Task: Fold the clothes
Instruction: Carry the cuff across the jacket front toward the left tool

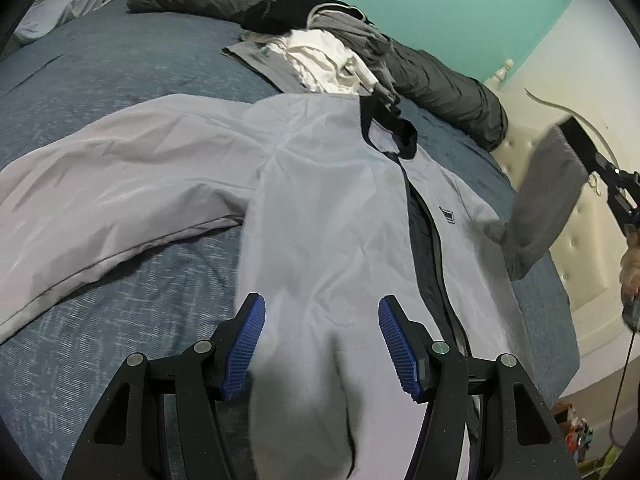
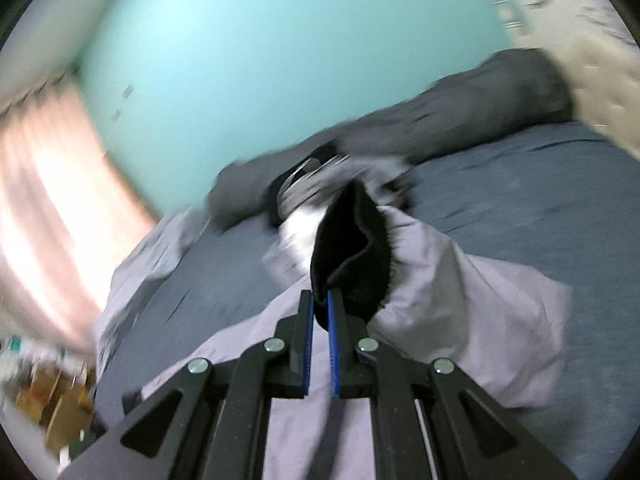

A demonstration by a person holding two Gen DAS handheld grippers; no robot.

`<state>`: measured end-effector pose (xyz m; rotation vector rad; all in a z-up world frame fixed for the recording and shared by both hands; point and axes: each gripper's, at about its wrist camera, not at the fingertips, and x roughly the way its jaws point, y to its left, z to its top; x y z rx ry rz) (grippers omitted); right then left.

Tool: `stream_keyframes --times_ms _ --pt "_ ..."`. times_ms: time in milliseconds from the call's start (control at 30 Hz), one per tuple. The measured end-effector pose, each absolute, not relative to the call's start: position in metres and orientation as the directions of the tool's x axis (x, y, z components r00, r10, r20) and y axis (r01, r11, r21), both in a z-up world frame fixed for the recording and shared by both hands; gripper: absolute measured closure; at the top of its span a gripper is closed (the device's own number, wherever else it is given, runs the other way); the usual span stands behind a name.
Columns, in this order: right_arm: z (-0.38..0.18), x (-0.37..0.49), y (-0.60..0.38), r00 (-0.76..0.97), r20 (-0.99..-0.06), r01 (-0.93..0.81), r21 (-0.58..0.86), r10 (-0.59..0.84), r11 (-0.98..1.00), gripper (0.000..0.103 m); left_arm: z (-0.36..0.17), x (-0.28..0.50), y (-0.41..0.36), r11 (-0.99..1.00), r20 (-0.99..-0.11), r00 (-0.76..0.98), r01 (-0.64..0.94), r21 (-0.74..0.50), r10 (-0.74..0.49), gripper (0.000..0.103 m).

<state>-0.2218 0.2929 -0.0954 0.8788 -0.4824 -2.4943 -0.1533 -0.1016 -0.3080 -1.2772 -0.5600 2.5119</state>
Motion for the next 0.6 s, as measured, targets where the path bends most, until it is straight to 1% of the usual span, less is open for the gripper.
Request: stream_keyframes --times_ms 133,267,433,600 --pt "-0.129 -0.222 0.207 -0.572 -0.56 0.396 0.451 -0.599 -0.8 0.097 -0.307 -0.145 -0.119 -0.886 -0.705 -0.591 -0.035 -0.462 0.391 0.04" --pt "-0.166 -0.211 0.142 -0.45 -0.621 0.474 0.443 -0.641 -0.761 0.097 -0.307 -0.139 -0.133 -0.883 -0.702 -0.601 -0.013 -0.469 0.381 0.04" --pt "-0.208 -0.195 0.116 -0.358 -0.678 0.487 0.451 -0.642 -0.748 0.097 -0.306 -0.14 -0.135 -0.878 -0.696 -0.603 -0.013 -0.479 0.389 0.04" --pt "-0.232 -0.19 0.116 -0.315 -0.719 0.481 0.442 -0.62 -0.757 0.096 -0.304 -0.141 -0.131 -0.879 -0.695 -0.602 -0.024 -0.477 0.394 0.04"
